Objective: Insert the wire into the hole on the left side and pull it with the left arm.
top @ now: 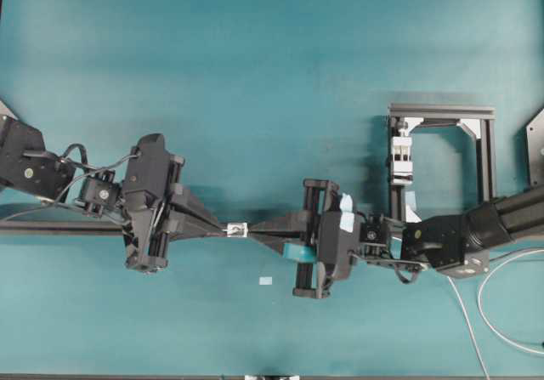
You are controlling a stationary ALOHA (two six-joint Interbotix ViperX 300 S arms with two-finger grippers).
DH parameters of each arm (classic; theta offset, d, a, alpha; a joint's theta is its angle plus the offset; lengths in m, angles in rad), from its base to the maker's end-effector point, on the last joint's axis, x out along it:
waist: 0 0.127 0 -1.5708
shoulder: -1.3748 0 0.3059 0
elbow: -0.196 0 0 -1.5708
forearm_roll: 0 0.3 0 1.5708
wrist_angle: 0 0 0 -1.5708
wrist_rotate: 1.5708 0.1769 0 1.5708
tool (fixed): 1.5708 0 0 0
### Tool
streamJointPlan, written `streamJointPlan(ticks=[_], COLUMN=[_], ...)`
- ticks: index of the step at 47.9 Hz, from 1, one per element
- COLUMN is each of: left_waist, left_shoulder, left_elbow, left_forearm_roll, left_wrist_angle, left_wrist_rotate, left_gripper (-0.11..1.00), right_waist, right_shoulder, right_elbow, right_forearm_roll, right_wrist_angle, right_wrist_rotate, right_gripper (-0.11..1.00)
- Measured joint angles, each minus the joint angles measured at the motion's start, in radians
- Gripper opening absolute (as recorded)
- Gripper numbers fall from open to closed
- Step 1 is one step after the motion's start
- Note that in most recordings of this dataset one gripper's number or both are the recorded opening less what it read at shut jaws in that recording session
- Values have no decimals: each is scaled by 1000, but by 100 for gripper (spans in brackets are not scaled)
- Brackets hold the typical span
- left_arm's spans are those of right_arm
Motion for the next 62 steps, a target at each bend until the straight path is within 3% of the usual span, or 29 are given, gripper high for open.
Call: streamJointPlan(ticks=[4, 6, 38, 50, 62], left_waist=[0, 0, -25, -49, -60], left_shoulder=[0, -3, -212, -308, -393], left_elbow=[2, 5, 137, 195, 235], left_forearm_roll=[0, 0, 0, 0, 2], left_wrist_angle=[8, 17, 167, 270, 291], left_wrist_rotate=[0, -2, -2, -46, -55], left_gripper=[-10, -10, -10, -10, -10], right_waist=[-2, 2, -2, 0, 0], right_shoulder=[-3, -5, -32, -32, -32], right_elbow=[0, 3, 43, 44, 44], right_forearm_roll=[-2, -3, -3, -3, -3], right_wrist_angle=[0, 2, 2, 2, 0], right_wrist_rotate=[-2, -2, -3, -3, -8], right_gripper=[57, 62, 63, 63, 63])
